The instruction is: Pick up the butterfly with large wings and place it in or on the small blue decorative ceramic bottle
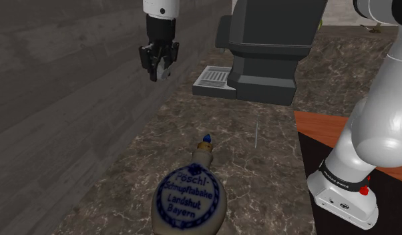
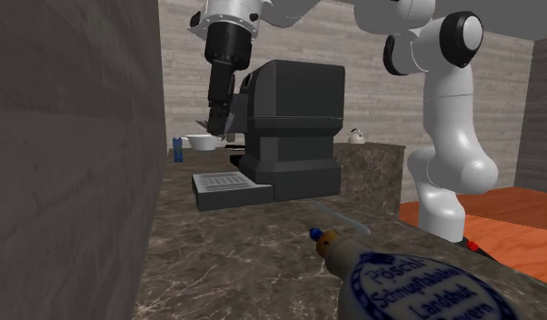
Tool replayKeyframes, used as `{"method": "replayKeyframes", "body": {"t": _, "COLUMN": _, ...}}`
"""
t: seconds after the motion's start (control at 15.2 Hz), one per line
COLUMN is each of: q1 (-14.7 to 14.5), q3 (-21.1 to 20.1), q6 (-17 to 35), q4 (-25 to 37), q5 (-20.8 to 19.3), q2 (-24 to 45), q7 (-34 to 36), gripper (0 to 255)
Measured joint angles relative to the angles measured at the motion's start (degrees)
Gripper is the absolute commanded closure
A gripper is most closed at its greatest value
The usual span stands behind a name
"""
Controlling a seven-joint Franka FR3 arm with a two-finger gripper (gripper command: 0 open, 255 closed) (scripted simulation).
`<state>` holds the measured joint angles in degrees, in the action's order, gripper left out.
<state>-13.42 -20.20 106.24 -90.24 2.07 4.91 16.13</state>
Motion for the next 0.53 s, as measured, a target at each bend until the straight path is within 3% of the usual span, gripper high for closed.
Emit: {"method": "replayKeyframes", "body": {"t": 0.53, "q1": -3.63, "q3": -3.66, "q6": 2.28, "q4": -11.8, "q5": 2.65, "q2": -10.68, "q7": 6.99, "gripper": 255}}
